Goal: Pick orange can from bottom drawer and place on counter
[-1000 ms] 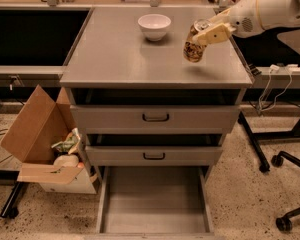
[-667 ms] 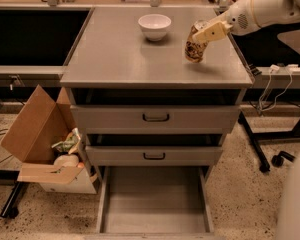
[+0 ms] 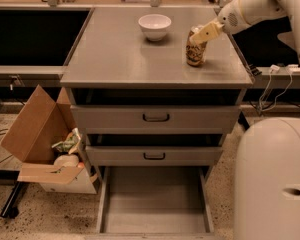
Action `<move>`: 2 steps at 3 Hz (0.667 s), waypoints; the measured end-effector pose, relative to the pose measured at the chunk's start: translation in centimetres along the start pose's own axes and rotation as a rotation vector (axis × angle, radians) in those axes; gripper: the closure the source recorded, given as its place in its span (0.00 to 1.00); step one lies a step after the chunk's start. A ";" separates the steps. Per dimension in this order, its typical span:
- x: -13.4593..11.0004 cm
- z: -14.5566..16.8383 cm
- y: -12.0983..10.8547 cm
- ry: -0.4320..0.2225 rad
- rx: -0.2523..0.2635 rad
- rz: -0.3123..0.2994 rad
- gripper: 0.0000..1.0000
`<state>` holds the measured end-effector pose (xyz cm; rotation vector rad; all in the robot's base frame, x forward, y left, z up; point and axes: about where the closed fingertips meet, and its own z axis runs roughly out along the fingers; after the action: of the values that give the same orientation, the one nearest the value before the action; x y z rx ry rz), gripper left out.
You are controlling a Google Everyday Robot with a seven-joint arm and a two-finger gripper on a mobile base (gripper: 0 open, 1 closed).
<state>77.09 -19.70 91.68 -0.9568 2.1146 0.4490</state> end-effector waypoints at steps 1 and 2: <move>-0.3 -0.4 -0.3 -0.002 0.009 -0.006 0.54; -0.3 -0.4 -0.3 -0.002 0.009 -0.006 0.30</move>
Offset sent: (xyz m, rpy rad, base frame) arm 0.0013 -0.0031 0.0051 -0.0056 -0.0094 -0.0029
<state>77.22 -20.01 92.19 -0.9572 2.1097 0.4366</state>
